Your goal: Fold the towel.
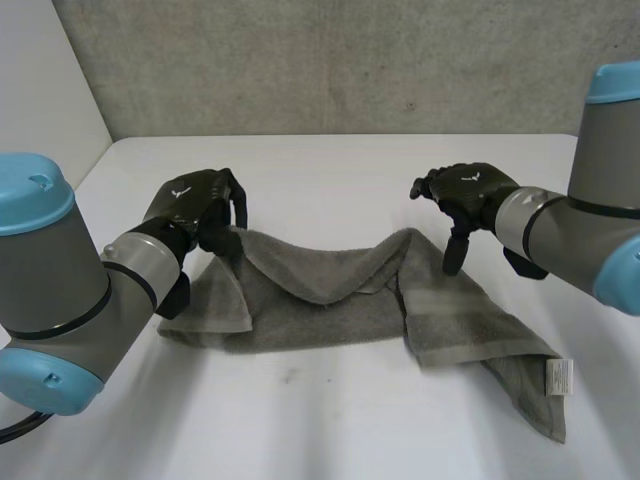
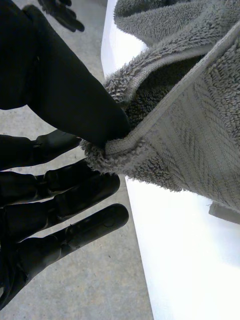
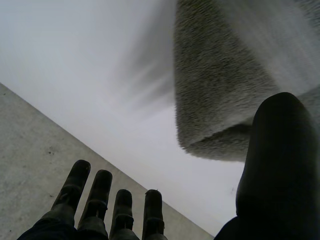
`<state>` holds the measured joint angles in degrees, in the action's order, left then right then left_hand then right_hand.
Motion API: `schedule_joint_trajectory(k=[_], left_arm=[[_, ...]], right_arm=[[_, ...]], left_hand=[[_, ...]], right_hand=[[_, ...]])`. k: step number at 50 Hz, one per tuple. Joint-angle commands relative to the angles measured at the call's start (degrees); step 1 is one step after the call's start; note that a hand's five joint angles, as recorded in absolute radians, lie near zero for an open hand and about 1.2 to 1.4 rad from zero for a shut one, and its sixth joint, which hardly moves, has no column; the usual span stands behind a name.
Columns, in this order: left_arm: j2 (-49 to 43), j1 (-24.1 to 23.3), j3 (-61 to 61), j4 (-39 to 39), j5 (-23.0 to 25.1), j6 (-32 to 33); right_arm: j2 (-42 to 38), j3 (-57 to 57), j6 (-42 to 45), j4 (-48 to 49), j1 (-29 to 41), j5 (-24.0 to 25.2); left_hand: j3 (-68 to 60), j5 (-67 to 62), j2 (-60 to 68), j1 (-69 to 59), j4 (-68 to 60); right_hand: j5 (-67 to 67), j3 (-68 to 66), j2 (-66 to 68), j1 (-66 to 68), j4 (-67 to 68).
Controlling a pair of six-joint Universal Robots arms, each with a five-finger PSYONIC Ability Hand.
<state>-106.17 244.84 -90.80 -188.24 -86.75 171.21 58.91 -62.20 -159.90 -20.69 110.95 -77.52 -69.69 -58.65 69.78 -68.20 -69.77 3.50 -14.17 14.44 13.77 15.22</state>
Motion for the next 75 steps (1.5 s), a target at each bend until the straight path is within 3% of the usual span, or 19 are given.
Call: schedule_joint_trajectory(k=[1, 4, 6, 9, 23, 31, 44, 52, 54, 56, 57, 59, 61, 75], left_arm=[[0.4, 0.5, -0.1, 0.1, 0.0, -0.1], [0.4, 0.9, -0.5, 0.0, -0.1, -0.1], [0.3, 1.0, -1.0, 0.0, -0.1, -0.1], [0.2, 1.2, -1.4, -0.2, -0.1, -0.1], [-0.3, 1.5, -1.7, -0.6, -0.1, -0.1], [-0.9, 1.6, -1.8, -0.5, -0.2, -0.1], [-1.0, 1.6, -2.5, -0.6, -0.2, -0.1], [-1.0, 1.6, -2.5, -0.6, -0.2, -0.1], [-1.0, 1.6, -2.5, -0.6, -0.2, -0.1], [-1.0, 1.6, -2.5, -0.6, -0.2, -0.1], [-1.0, 1.6, -2.5, -0.6, -0.2, -0.1], [-1.0, 1.6, -2.5, -0.6, -0.2, -0.1], [-1.0, 1.6, -2.5, -0.6, -0.2, -0.1], [-1.0, 1.6, -2.8, -0.6, -0.2, -0.1]], right_arm=[[7.8, -14.1, -0.9, 5.7, 0.1, 0.5], [9.1, -17.3, -0.8, 7.6, 0.1, 0.5], [11.8, -24.0, 0.1, 11.9, 0.3, 0.4], [14.9, -30.3, 0.5, 16.7, 0.4, 0.7], [17.3, -51.0, 13.5, 37.3, 2.9, 3.2], [15.3, -54.4, 16.1, 45.0, 5.6, 4.7], [6.6, -53.8, 29.8, 52.6, 6.2, 3.6], [6.6, -54.3, 34.5, 58.3, 5.9, -0.1], [7.1, -54.4, 35.4, 59.4, 5.9, -1.6], [7.7, -54.3, 35.9, 61.1, 5.7, -2.4], [7.7, -54.3, 35.9, 61.1, 5.7, -2.4], [8.1, -54.0, 36.0, 62.6, 5.6, -2.2], [8.1, -53.9, 36.0, 63.4, 5.2, -2.1], [10.4, -53.1, 35.3, 63.1, 2.1, -2.0]], left_hand=[[-10.3, -11.4, 10.2, -11.8, -10.2], [-10.3, -11.4, 10.2, -11.8, -10.2], [-10.3, -11.4, 10.2, -11.8, -10.2], [-10.3, -11.4, 10.2, -11.8, -10.2], [-10.3, -11.4, 10.2, -11.8, -10.2], [-10.3, -11.4, 10.2, -11.8, -10.2], [-10.3, -11.4, 10.2, -11.8, -10.2], [-10.3, -11.4, 10.2, -11.8, -10.2], [-10.3, -11.4, 10.2, -11.8, -10.2], [-10.3, -11.4, 10.2, -11.8, -10.2], [-10.3, -11.4, 10.2, -11.8, -10.2], [-10.3, -11.4, 10.2, -11.8, -10.2], [-10.3, -11.4, 10.2, -11.8, -10.2], [-10.3, -11.4, 10.2, -11.8, -10.2]], right_hand=[[-3.5, 4.2, -4.4, -3.8, -5.2], [-2.4, 3.1, -3.3, -2.7, -4.1], [9.1, -8.5, 8.2, 8.9, 7.4], [15.2, -14.6, 14.3, 15.0, 13.5], [9.0, -8.4, 8.1, 8.8, 7.3], [7.7, -7.0, 6.7, 7.4, 6.0], [10.9, -10.2, 9.9, 10.6, 9.2], [13.4, -12.7, 12.5, 13.1, 11.7], [18.1, -17.4, 17.2, 17.8, 16.4], [35.7, -35.0, 34.7, 35.4, 34.0], [35.8, -35.1, 34.8, 35.5, 34.1], [57.7, -57.1, 56.8, 57.5, 56.0], [63.5, -62.8, 62.5, 63.2, 61.8], [66.5, -65.8, 65.6, 66.2, 64.8]])
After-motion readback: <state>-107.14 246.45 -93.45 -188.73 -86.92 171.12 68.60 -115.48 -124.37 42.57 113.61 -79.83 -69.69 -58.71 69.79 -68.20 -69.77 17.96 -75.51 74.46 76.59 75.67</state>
